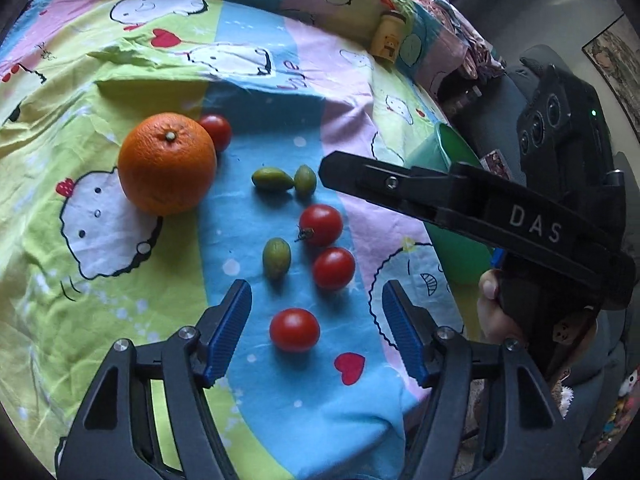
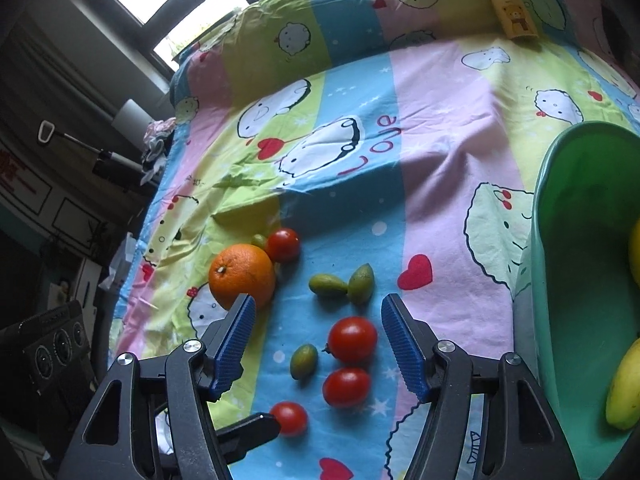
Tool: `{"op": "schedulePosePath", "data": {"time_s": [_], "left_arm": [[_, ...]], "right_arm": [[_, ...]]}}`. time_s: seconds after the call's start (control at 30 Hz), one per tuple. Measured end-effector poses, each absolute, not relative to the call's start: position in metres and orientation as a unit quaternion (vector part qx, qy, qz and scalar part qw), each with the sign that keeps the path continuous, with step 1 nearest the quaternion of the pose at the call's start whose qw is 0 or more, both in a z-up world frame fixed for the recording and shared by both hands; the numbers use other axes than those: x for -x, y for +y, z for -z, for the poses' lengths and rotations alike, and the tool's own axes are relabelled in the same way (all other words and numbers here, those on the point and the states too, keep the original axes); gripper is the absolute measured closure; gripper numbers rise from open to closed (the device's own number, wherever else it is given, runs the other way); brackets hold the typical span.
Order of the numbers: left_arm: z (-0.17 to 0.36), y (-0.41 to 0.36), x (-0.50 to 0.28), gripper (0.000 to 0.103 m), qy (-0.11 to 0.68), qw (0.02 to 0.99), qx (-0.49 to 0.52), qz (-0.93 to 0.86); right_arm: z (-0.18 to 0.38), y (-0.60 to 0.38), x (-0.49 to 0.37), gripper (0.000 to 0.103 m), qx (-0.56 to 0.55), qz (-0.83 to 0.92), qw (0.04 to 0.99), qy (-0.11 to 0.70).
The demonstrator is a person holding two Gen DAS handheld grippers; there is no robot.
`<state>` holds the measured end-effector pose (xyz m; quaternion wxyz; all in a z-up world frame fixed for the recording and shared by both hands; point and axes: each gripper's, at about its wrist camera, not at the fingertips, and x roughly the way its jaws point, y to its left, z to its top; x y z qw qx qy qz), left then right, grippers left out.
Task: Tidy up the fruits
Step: 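Withdraw the right gripper from the basin toward the remaining fruit, then close the right gripper around a red cherry tomato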
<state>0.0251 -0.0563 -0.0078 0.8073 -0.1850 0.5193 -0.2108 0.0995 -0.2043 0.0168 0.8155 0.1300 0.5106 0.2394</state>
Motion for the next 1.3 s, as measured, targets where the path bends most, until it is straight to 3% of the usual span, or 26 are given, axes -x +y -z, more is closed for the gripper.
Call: {"op": "schedulePosePath", "data": {"time_s": [0.27, 0.63, 0.73, 0.83, 0.97, 1.3], "left_arm": [[0.021, -0.071, -0.025, 0.048, 0.564, 0.783, 0.167, 0.203], [0.023, -0.076, -0.024, 0.052, 0.564, 0.793, 0.147, 0.18], [0.023, -0.082, -0.024, 0.059, 0.561, 0.8, 0.13, 0.171], [0.025, -0.084, -0.024, 0.068, 0.561, 0.801, 0.125, 0.171], [0.026, -0.083, -0.026, 0.075, 0.561, 0.802, 0.13, 0.162], [0.023, -0.081, -0.026, 0.075, 0.561, 0.802, 0.141, 0.15]], "right_arm": [[0.004, -0.194, -0.106, 0.054, -0.11, -0.229, 0.8, 0.544], [0.017, -0.189, -0.111, 0.055, -0.075, -0.204, 0.799, 0.561], [0.018, -0.187, -0.111, 0.057, -0.065, -0.201, 0.802, 0.559], [0.02, -0.185, -0.112, 0.068, -0.067, -0.202, 0.803, 0.557], [0.02, -0.185, -0.112, 0.068, -0.069, -0.2, 0.804, 0.555], [0.014, -0.198, -0.114, 0.068, -0.091, -0.187, 0.811, 0.547]]}}
